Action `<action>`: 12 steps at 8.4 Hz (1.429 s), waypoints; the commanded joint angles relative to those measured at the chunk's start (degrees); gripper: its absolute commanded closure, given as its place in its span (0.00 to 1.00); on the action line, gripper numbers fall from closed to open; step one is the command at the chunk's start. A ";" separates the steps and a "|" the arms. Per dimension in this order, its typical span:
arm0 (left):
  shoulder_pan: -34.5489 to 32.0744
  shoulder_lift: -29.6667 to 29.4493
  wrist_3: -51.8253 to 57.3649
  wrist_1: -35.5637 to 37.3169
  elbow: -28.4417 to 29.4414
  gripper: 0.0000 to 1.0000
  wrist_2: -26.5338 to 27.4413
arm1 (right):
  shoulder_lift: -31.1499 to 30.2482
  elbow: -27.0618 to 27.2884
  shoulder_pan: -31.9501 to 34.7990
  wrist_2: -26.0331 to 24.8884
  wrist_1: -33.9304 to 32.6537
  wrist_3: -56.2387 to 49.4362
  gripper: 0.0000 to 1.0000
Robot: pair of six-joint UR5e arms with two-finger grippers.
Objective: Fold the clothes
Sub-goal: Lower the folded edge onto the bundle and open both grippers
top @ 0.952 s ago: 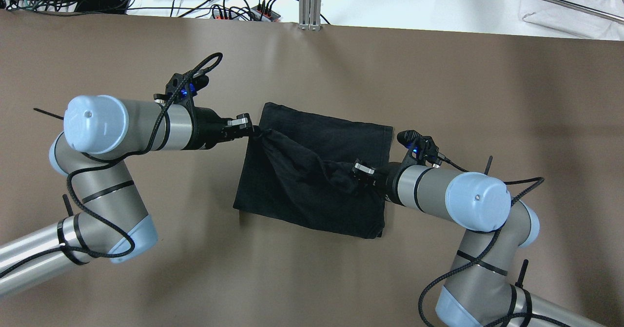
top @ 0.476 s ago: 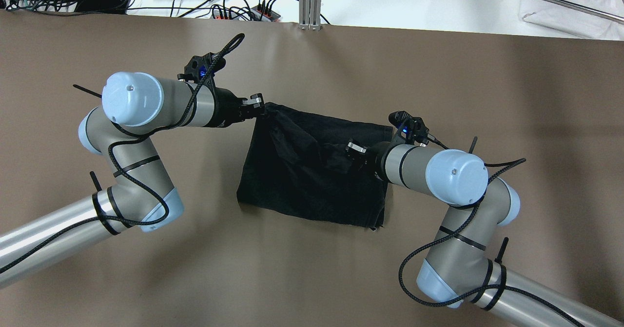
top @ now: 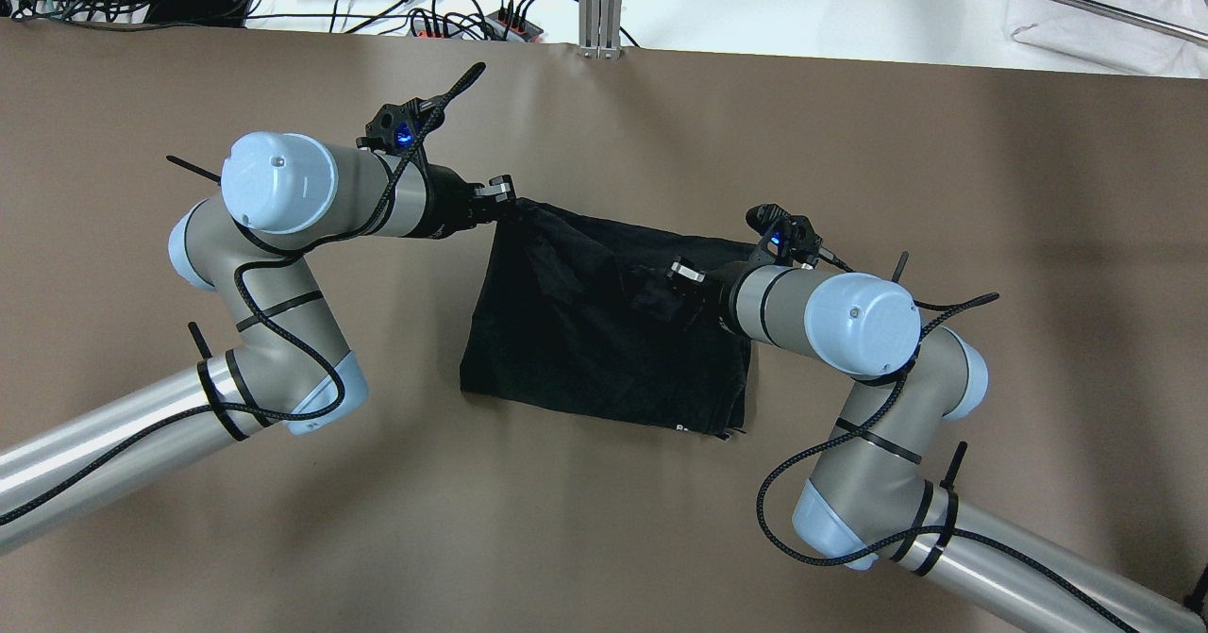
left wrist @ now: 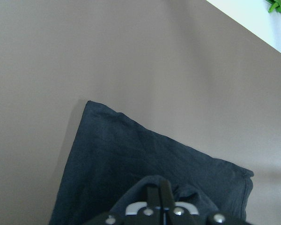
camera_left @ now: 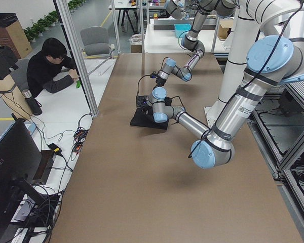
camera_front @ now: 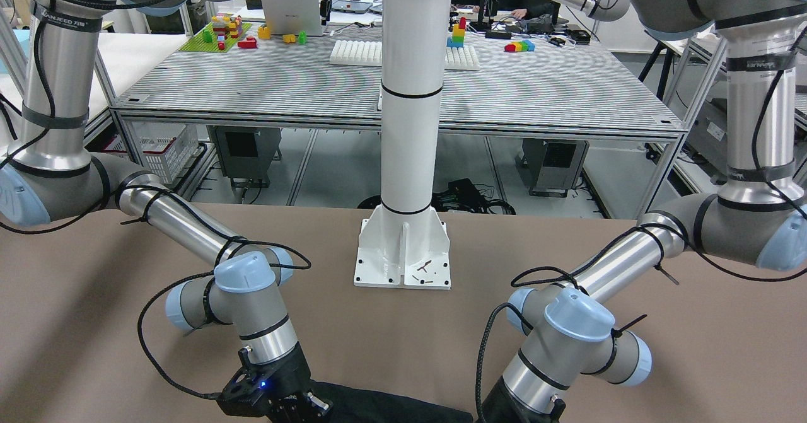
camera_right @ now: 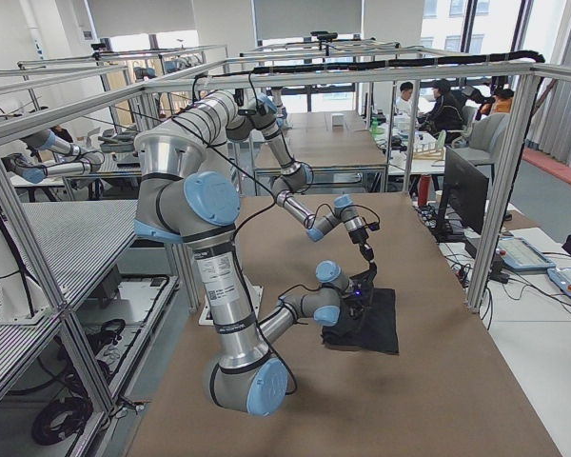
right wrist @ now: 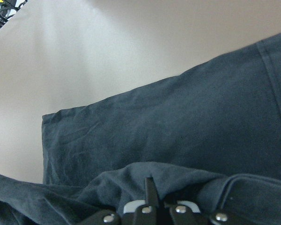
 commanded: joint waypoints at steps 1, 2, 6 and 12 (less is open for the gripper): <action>-0.35 -0.09 0.22 0.02 0.87 1.00 0.07 | 0.63 -1.78 0.96 -0.10 0.07 0.00 1.00; -0.26 -0.18 0.22 -0.06 1.23 1.00 0.07 | 0.97 -1.78 1.05 -0.10 0.07 0.08 1.00; -0.09 -0.79 0.65 -0.32 0.97 0.06 0.33 | 1.24 -1.86 2.79 1.21 -0.10 -1.40 0.06; -7.20 0.79 10.76 0.38 1.14 0.06 -4.32 | 5.09 0.16 3.88 12.39 -10.52 -5.72 0.06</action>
